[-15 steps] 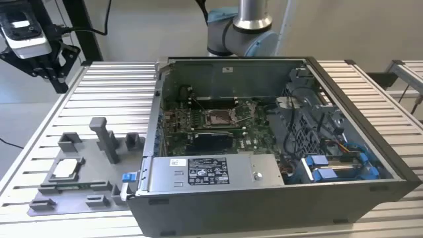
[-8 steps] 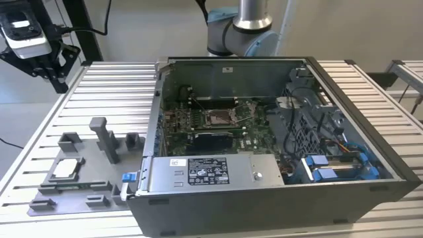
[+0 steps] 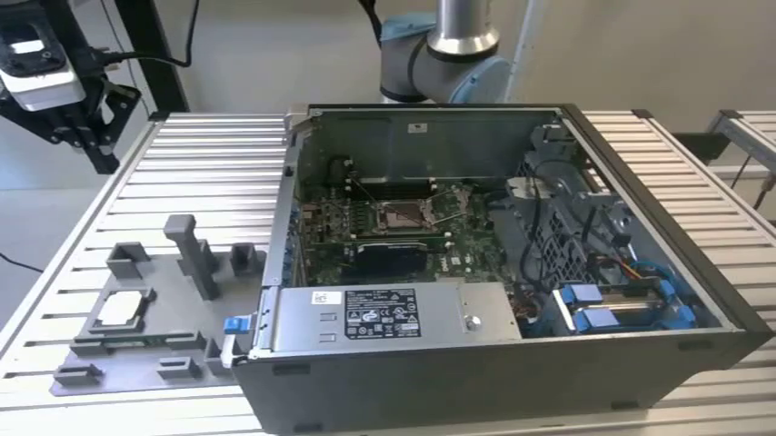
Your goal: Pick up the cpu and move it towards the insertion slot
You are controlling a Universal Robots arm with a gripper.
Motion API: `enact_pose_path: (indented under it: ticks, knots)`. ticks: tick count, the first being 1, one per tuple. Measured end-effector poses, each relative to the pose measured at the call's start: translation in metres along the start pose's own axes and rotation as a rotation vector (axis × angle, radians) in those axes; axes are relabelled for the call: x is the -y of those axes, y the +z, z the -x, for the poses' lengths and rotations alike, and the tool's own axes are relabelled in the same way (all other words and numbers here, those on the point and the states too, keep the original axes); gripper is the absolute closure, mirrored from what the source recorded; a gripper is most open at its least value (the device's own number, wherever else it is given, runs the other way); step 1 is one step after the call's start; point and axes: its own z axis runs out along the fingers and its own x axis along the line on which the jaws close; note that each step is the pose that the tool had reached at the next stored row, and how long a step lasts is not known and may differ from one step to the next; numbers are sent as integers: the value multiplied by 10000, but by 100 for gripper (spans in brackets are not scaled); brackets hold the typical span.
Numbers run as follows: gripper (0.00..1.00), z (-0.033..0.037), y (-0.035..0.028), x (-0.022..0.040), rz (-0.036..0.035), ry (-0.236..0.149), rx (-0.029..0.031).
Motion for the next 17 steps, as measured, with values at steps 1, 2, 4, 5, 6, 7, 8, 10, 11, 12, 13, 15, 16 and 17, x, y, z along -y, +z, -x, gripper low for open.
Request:
enact_pose_path:
  ticks: [1,2,4,5,6,7,8,10,11,12,13,15,16,17]
  knots:
    - [100,-12,1,35,3,-1,2]
    - [100,-23,1,62,4,-1,1]
    - [100,-50,4,115,4,-1,0]
    - [100,-67,6,135,4,-1,0]
    - [100,-84,8,154,4,-1,1]
    - [100,-103,10,171,3,0,0]
    - [100,-120,14,186,3,2,0]
    - [100,-149,21,213,3,12,1]
    - [100,-162,25,224,3,18,1]
    - [100,-174,30,236,4,26,2]
    - [100,-186,34,246,4,34,2]
    - [100,-210,42,267,4,51,3]
    - [100,-222,46,278,3,58,2]
    - [100,-230,50,292,3,66,3]
